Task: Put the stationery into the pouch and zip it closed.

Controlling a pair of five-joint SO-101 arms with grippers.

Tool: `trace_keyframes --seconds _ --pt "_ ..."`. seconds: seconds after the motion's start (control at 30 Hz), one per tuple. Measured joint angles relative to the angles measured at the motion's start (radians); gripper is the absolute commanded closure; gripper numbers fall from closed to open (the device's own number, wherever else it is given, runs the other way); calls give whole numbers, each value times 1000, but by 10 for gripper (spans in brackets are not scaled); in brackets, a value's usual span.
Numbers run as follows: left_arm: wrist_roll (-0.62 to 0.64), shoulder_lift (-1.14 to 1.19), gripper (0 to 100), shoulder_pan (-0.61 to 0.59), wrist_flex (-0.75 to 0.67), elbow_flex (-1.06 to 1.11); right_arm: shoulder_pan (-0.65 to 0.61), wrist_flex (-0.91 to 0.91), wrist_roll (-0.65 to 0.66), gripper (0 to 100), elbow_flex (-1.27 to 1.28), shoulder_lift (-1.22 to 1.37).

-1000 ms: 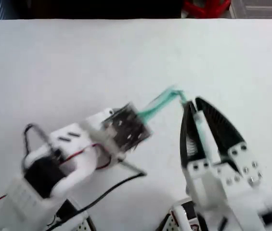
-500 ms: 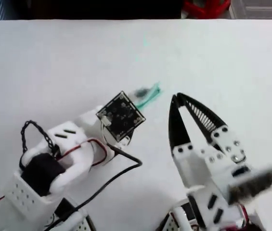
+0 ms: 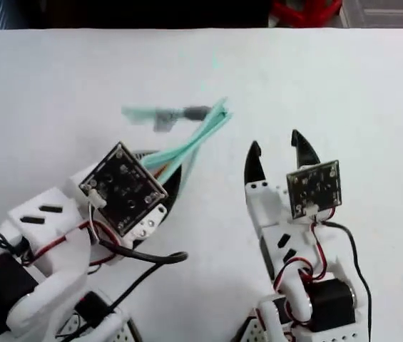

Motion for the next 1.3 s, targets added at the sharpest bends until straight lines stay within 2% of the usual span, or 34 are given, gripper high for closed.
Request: trace_keyframes --seconds 0.13,0.2,0.33,0.5,0.63,0.83,1.03,1.13,1.3 --pt "3 0 962 0 -6 14 0 0 -23 773 6 -2" --pt "14 -3 962 0 -61 81 -2 0 -23 774 25 -6" --pt "20 0 963 -29 -265 316 9 -38 -23 775 97 11" --pt "20 3 963 -170 -560 559 41 -180 -23 775 249 12" --pt "31 3 963 -244 -623 582 40 -259 -23 775 311 12" --pt "207 3 954 -255 -643 615 40 -272 -23 775 316 12" --pt "417 3 887 -216 -713 690 37 -272 -23 775 316 12" --pt "465 3 887 -192 -779 766 37 -272 -23 775 316 12" --pt "473 -15 887 -189 -944 881 35 -244 -23 774 318 12"
